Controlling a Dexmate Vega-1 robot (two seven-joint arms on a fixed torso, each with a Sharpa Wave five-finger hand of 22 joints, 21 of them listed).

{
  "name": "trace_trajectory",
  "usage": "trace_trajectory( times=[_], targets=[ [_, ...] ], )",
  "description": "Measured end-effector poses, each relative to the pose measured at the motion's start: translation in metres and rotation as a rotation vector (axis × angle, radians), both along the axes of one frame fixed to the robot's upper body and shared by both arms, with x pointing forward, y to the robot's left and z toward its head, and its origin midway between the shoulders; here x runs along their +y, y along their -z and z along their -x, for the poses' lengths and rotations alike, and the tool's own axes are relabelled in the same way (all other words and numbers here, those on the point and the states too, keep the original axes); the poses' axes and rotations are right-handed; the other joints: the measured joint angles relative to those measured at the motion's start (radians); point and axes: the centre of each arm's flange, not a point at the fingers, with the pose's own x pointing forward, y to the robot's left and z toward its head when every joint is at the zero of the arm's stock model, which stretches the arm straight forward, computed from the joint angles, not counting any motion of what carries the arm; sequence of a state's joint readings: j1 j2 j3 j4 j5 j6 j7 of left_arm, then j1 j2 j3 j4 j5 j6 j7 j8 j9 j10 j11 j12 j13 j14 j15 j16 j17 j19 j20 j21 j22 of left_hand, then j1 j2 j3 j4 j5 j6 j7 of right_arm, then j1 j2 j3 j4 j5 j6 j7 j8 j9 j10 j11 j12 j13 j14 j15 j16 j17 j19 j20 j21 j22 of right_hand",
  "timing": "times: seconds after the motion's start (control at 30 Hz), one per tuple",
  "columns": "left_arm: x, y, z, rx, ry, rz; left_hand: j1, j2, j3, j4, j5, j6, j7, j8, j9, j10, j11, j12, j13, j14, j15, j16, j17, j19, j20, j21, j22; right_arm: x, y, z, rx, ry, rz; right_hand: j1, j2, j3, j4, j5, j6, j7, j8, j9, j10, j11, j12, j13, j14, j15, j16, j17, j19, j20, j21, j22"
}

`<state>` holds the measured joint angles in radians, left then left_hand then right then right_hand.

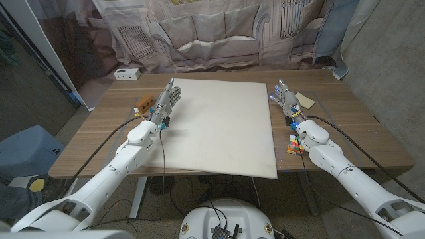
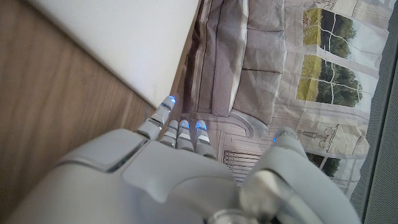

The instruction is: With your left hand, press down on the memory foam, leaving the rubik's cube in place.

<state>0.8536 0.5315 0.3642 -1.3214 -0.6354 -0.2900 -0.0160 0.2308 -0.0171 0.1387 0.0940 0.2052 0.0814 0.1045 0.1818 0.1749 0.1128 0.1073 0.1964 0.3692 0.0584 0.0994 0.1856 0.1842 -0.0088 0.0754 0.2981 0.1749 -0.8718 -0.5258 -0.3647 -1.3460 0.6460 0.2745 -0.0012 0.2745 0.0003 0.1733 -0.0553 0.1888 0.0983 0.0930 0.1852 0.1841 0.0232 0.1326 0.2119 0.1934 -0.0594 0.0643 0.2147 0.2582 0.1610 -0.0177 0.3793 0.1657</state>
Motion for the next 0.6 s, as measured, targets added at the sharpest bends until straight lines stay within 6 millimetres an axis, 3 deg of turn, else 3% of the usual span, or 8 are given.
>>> trace_trajectory(
  times=[0.23, 0.33, 0.6],
  targets=[
    [0.005, -0.002, 0.005, -0.019, -0.019, -0.013, 0.0, 0.0, 0.0, 0.0, 0.0, 0.008, 0.01, 0.0, 0.0, 0.005, 0.005, 0.004, -0.008, 0.005, 0.005, 0.007, -0.003, 0.005, 0.005, 0.0, 0.0, 0.001, 0.005, 0.005, -0.003, -0.003, 0.002, -0.011, -0.011, -0.01, 0.002, 0.0, 0.036, 0.003, 0.015, 0.0, -0.004, 0.004, 0.0, 0.0, -0.005, 0.005, 0.0, -0.005, 0.0, 0.0, -0.016, 0.0],
    [0.006, -0.003, 0.007, -0.031, -0.031, -0.02, 0.0, 0.0, 0.0, 0.0, 0.0, 0.011, 0.014, 0.0, 0.0, 0.016, 0.005, 0.004, -0.012, 0.01, 0.007, 0.007, -0.003, 0.011, 0.011, 0.0, 0.0, 0.0, 0.006, 0.007, -0.01, -0.001, -0.001, -0.014, -0.014, -0.011, 0.002, 0.0, 0.002, -0.015, 0.003, 0.005, -0.004, 0.004, 0.0, 0.0, -0.005, 0.005, 0.0, -0.008, 0.0, 0.0, -0.024, 0.0],
    [0.01, -0.011, 0.014, -0.082, -0.067, -0.055, 0.0, 0.0, 0.003, -0.003, 0.0, 0.015, 0.01, 0.008, 0.0, 0.031, 0.002, 0.005, -0.021, 0.026, 0.002, 0.011, -0.003, 0.017, 0.01, 0.0, 0.0, 0.0, 0.007, 0.013, -0.039, 0.01, -0.01, -0.014, -0.013, -0.014, -0.001, 0.0, -0.013, -0.017, -0.001, 0.005, -0.004, 0.004, 0.0, 0.0, -0.005, 0.005, 0.0, -0.012, 0.0, 0.0, -0.032, 0.0]
  ],
)
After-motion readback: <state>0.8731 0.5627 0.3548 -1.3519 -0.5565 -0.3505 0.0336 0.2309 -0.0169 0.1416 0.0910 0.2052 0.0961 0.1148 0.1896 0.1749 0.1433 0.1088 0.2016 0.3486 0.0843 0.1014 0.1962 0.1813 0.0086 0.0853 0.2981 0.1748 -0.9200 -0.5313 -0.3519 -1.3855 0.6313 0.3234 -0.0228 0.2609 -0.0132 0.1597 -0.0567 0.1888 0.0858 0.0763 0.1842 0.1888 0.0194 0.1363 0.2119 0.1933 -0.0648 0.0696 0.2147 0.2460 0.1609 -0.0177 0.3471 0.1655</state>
